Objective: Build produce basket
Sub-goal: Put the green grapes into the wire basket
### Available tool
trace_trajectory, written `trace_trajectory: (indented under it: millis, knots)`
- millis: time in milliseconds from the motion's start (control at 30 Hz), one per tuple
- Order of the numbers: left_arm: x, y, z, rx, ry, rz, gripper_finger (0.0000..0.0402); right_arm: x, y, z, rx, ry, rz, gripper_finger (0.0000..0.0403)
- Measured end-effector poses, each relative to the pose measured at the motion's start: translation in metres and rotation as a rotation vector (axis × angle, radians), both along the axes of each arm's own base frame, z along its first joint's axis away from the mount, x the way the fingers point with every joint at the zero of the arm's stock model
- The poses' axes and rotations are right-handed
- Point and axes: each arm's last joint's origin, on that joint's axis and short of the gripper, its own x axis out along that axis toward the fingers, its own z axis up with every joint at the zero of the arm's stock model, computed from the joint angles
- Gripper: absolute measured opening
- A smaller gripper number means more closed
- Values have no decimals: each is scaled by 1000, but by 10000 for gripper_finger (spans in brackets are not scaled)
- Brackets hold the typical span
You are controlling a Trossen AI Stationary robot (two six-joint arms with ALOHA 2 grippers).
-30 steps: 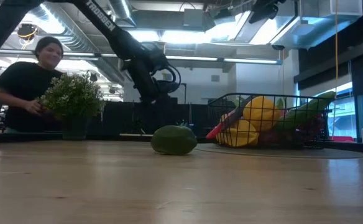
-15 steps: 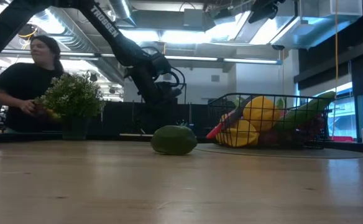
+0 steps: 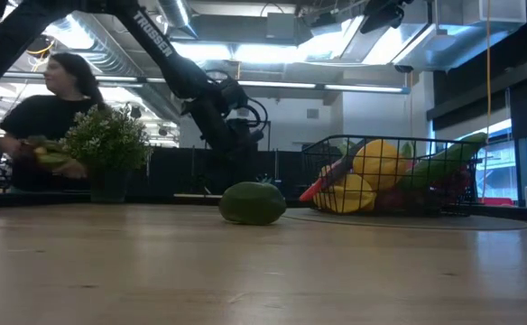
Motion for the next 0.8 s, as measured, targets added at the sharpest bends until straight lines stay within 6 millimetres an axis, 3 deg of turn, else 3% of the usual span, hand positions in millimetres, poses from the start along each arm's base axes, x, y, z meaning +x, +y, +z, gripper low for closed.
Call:
trace_trajectory:
  millis: [167,433,567,700,800]
  knots:
    - [3,2,-16,-38,6,1,117,0,0,0,0,0,0,240]
    - [5,2,-18,-4,21,-4,113,0,0,0,-1,1,-2,240]
    - [6,1,-18,-3,23,-4,79,0,0,0,-1,1,-2,240]
    - [6,1,-18,1,23,-23,20,0,0,0,-2,1,-2,240]
    - [7,-1,-17,8,26,-38,10,0,0,0,-1,1,-2,240]
